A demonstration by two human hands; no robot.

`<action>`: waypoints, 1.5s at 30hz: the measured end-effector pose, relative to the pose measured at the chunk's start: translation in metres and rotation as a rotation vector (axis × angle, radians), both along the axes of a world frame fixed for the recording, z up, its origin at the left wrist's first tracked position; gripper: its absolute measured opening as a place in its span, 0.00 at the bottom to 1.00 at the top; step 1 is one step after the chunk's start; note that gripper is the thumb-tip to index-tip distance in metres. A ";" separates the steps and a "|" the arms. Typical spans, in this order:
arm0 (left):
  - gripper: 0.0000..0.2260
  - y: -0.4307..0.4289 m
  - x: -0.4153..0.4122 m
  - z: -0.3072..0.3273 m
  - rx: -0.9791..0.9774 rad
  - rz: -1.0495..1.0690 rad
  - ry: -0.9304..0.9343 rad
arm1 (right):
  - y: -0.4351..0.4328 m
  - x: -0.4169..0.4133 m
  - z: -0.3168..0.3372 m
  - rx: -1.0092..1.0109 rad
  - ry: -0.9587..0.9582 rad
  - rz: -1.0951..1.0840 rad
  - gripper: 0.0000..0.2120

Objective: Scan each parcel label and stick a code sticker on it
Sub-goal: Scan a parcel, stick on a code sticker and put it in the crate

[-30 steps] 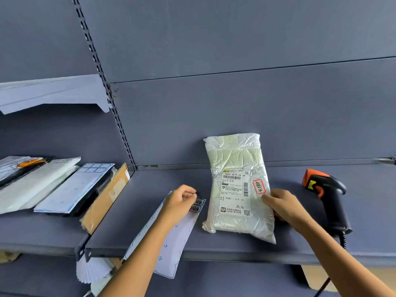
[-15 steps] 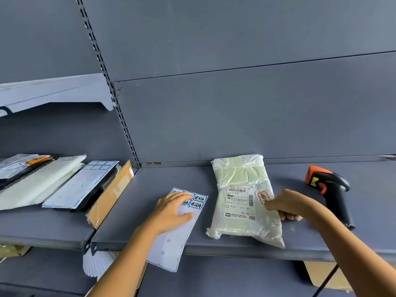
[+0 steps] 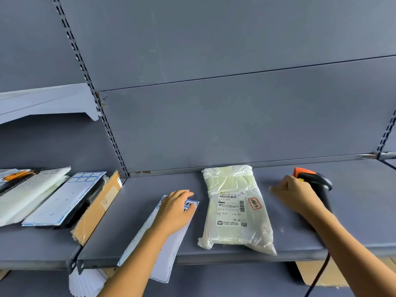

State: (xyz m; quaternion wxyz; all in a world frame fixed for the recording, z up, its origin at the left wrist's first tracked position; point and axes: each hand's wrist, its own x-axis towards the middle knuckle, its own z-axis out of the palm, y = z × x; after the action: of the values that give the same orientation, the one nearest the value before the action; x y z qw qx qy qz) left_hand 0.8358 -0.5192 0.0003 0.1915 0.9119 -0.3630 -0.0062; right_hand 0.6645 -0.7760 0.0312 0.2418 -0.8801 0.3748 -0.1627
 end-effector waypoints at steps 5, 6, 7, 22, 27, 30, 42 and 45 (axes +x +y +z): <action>0.18 -0.055 -0.023 0.015 -0.175 0.045 0.331 | -0.030 -0.032 -0.002 -0.126 -0.019 -0.312 0.18; 0.21 -0.064 -0.026 0.014 -0.137 0.069 0.374 | -0.035 -0.039 -0.007 -0.081 0.024 -0.343 0.21; 0.24 -0.071 -0.029 0.013 -0.057 0.094 0.379 | -0.038 -0.044 -0.012 -0.023 0.044 -0.359 0.23; 0.18 -0.099 -0.044 0.018 -0.641 0.165 0.661 | -0.033 -0.034 -0.025 0.682 -0.513 -0.276 0.03; 0.17 -0.101 -0.044 0.032 -0.983 0.084 0.670 | -0.028 -0.032 -0.027 0.829 -0.616 -0.276 0.07; 0.18 -0.101 -0.033 0.037 -1.097 0.071 0.668 | -0.026 -0.036 -0.025 0.827 -0.638 -0.256 0.05; 0.14 -0.102 -0.009 0.030 -1.295 0.109 0.817 | 0.035 -0.030 0.012 0.694 -0.820 -0.012 0.16; 0.14 -0.104 -0.010 0.031 -1.311 0.112 0.843 | 0.066 -0.024 0.023 0.616 -0.740 0.114 0.16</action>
State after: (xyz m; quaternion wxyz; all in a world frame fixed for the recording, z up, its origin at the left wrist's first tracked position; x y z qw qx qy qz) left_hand 0.8261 -0.6232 0.0310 0.8128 0.5505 -0.1425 -0.1266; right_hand 0.6407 -0.7103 0.0539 0.6168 -0.6697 0.2456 -0.3329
